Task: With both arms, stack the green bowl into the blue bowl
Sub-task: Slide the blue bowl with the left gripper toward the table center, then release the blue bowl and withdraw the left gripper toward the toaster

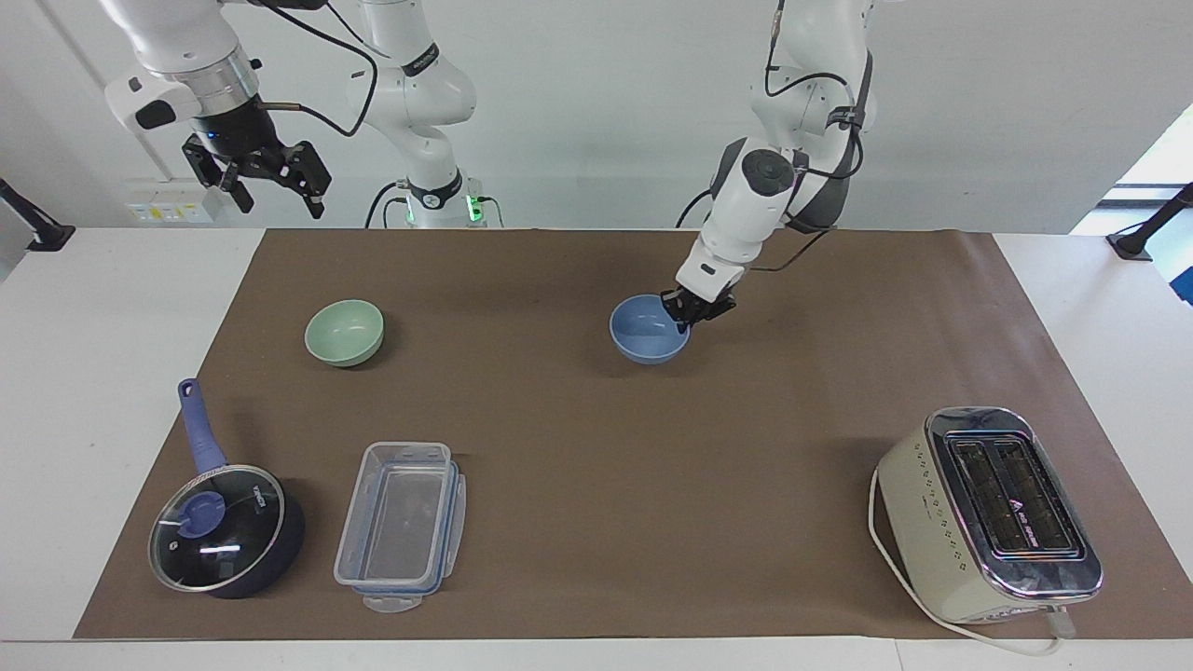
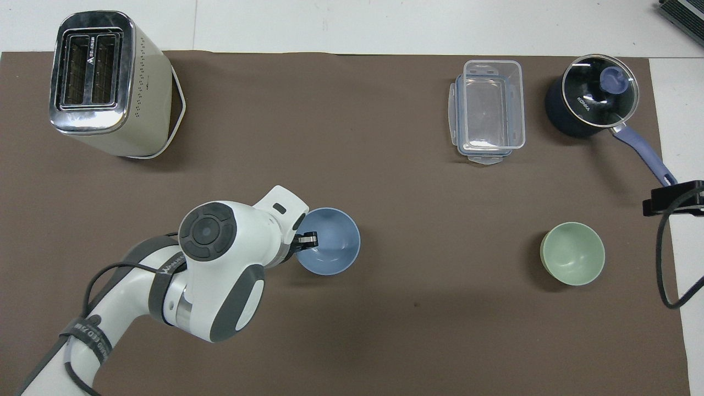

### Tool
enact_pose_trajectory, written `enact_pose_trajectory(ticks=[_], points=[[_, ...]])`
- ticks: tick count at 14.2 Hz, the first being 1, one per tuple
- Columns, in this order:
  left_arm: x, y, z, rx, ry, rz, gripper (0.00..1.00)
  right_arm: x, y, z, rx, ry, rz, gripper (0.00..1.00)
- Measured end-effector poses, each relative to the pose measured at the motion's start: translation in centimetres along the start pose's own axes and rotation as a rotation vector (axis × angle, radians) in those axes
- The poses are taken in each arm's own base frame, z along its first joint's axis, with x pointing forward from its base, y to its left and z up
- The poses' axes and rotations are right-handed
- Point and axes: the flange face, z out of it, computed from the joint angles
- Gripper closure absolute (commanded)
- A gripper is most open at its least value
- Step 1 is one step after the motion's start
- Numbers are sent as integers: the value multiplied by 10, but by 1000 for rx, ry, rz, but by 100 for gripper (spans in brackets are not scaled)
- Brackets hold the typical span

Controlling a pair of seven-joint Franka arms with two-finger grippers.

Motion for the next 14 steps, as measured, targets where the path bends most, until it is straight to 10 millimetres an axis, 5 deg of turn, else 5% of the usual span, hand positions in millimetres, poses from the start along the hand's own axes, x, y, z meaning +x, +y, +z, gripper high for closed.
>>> enact_pose_trajectory(ticks=[5,6,7,8,9,10,14], points=[[-9,17,34,15,-13,29,100,0,0,0,0,0,0,0],[-10,18,37,18,-17,31,87,0,0,0,0,0,0,0],[-11,18,39,20,-19,32,46,0,0,0,0,0,0,0],[-11,18,39,20,-19,32,22,0,0,0,0,0,0,0],[-10,18,39,20,-19,33,10,0,0,0,0,0,0,0],[-9,17,38,19,-18,35,0,0,0,0,0,0,0,0],[0,9,19,26,14,49,0,0,0,0,0,0,0,0]])
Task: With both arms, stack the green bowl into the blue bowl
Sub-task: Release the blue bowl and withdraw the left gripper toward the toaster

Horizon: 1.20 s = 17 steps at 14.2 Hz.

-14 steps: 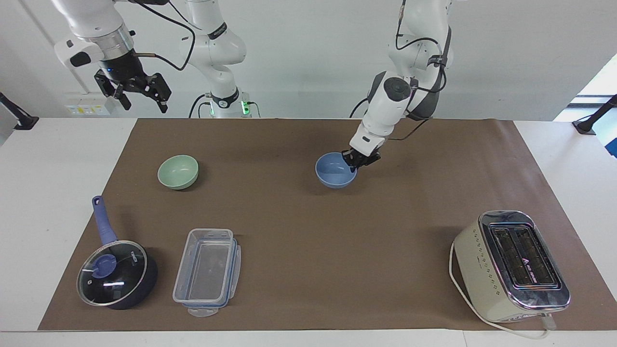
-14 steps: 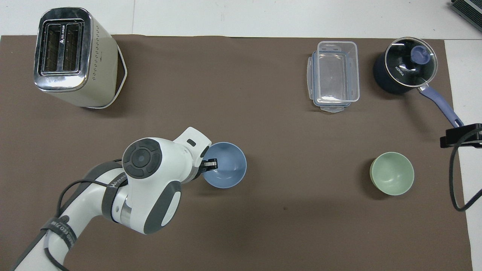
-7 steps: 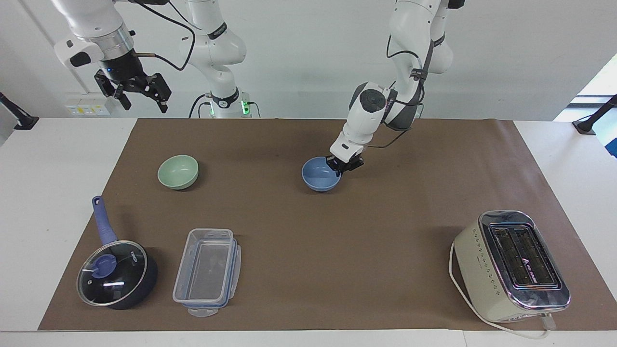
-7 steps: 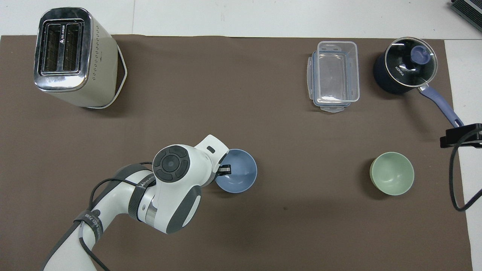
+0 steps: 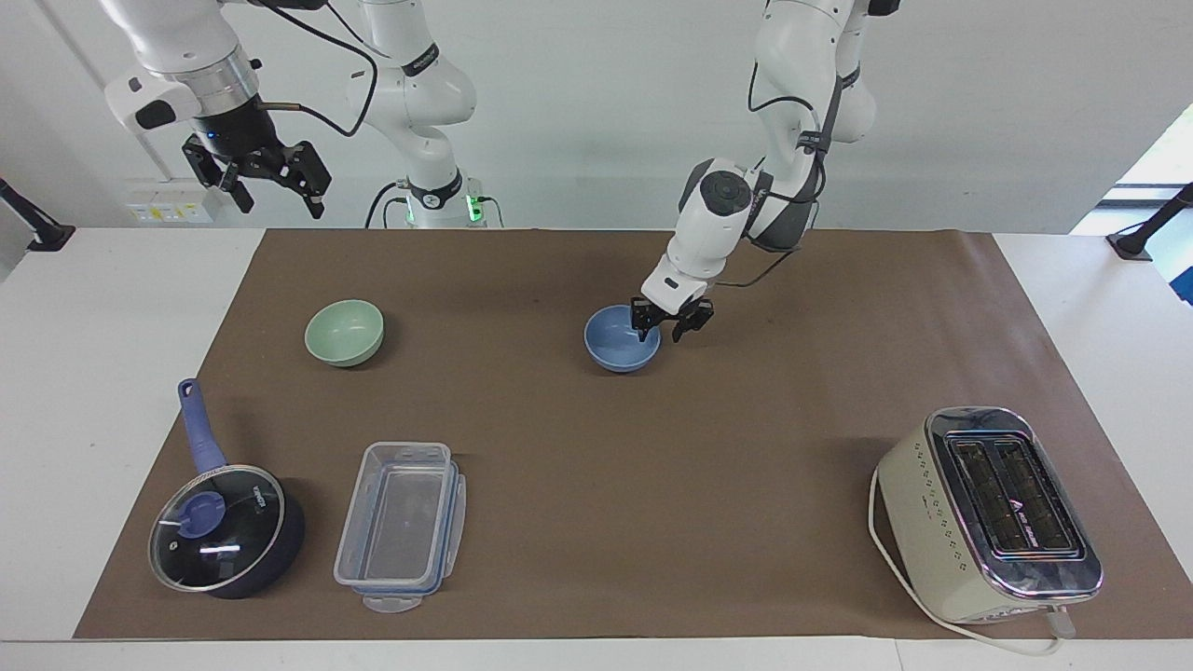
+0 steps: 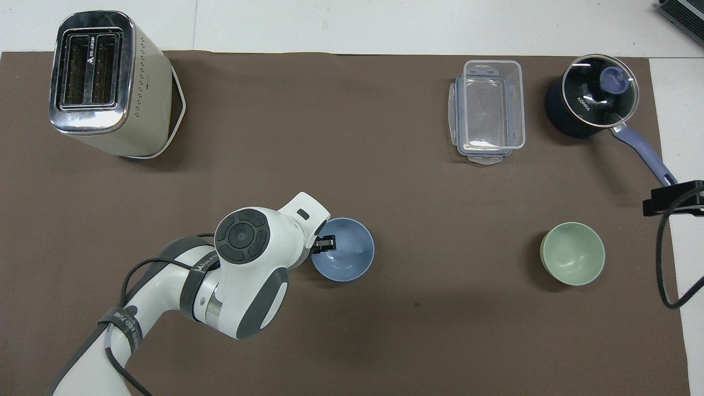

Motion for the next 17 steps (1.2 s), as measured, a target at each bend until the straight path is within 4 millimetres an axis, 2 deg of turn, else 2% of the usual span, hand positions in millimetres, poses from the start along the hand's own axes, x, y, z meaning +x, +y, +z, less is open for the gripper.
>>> enact_pose_trajectory(ticks=[4,8,11,14,16,17], points=[[19,-43,-42,54,35,10,0,0,0,0,0,0,0,0],[39,-92,-76,100,74,90,0,0,0,0,0,0,0,0],[53,-155,-113,117,70,161,0,0,0,0,0,0,0,0],[62,-211,-159,125,79,206,0,0,0,0,0,0,0,0],[70,-229,-202,128,78,219,0,0,0,0,0,0,-3,0],[73,-232,-226,129,73,230,0,0,0,0,0,2,-12,0]])
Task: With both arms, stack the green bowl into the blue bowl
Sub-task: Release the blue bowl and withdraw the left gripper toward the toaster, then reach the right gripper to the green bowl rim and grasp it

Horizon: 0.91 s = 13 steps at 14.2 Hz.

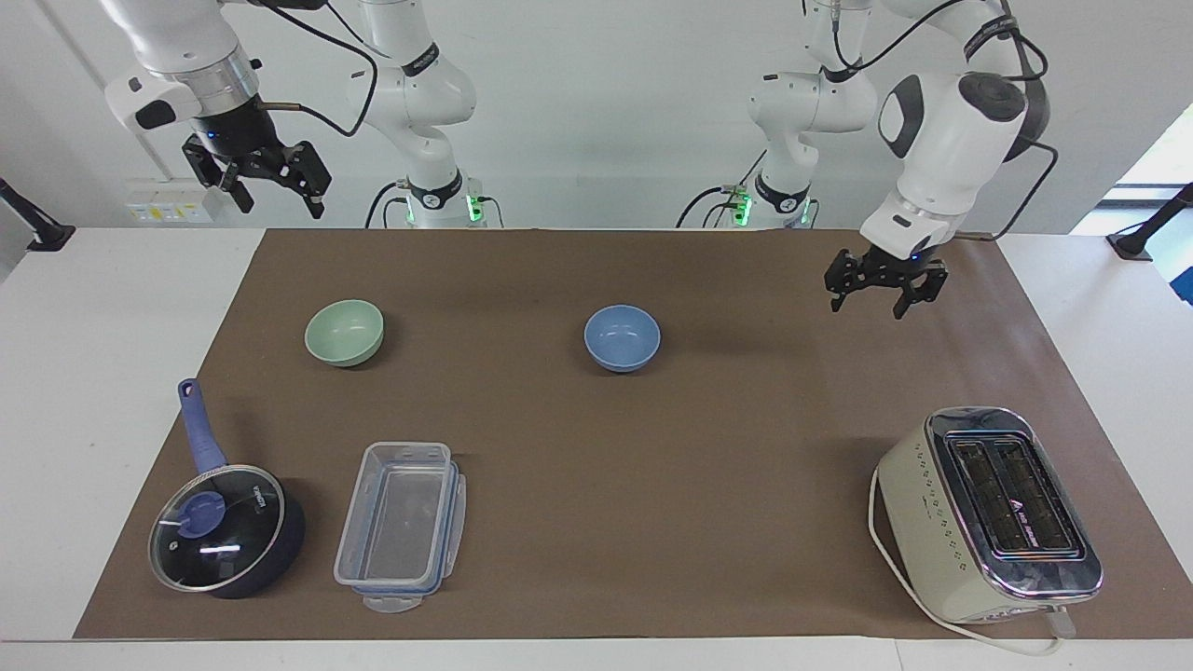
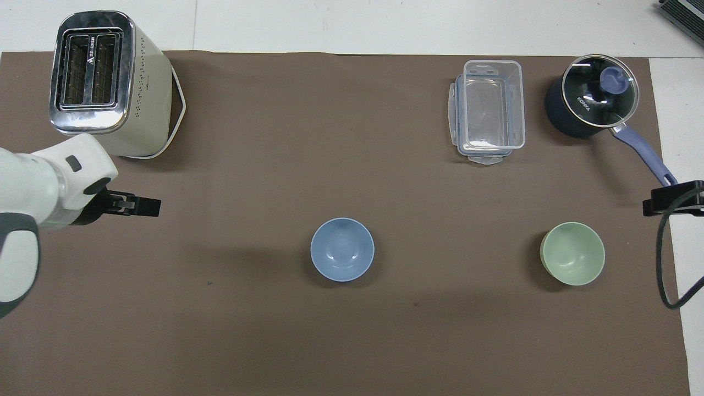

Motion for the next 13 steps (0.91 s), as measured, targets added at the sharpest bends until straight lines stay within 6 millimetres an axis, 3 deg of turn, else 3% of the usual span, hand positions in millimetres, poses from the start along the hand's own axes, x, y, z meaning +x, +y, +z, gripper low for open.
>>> enact_pose_trajectory(ticks=[3,5,9,13], points=[[9,-13,-62,4,17,23,0,5,2,12,0,14,-33,0],[15,-17,-83,6,20,26,0,14,2,36,0,26,-42,0],[35,-25,-108,5,-26,17,0,28,9,105,-1,-4,-125,0],[42,-30,-112,5,-34,11,0,43,62,193,2,-34,-187,0]])
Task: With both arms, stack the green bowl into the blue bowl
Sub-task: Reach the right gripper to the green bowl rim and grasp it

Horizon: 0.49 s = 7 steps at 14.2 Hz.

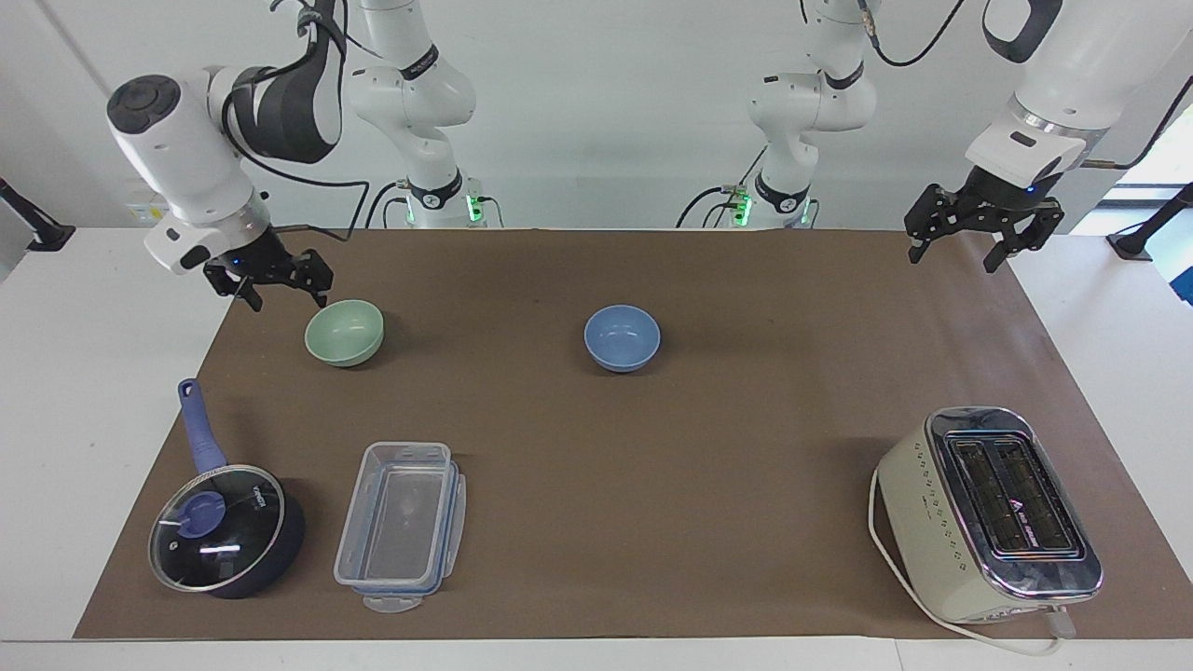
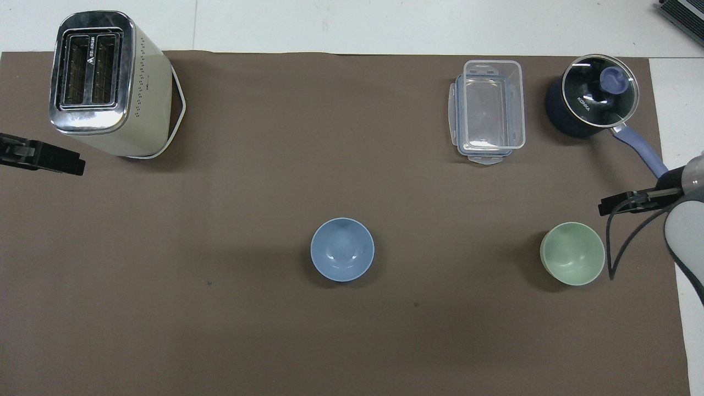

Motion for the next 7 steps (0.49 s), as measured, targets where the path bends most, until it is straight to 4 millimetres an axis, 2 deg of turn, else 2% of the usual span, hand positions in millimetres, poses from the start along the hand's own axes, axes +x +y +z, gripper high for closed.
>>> enact_pose_trajectory(ticks=[2,4,7], points=[[-1,0,1,-1,-7,0,0,0,15,45,3,-13,-25,0],[-1,1,1,-2,-10,1,0,-5,21,80,20,-24,-49,0],[-2,1,4,-4,-22,2,0,-17,31,114,57,-31,-76,0]])
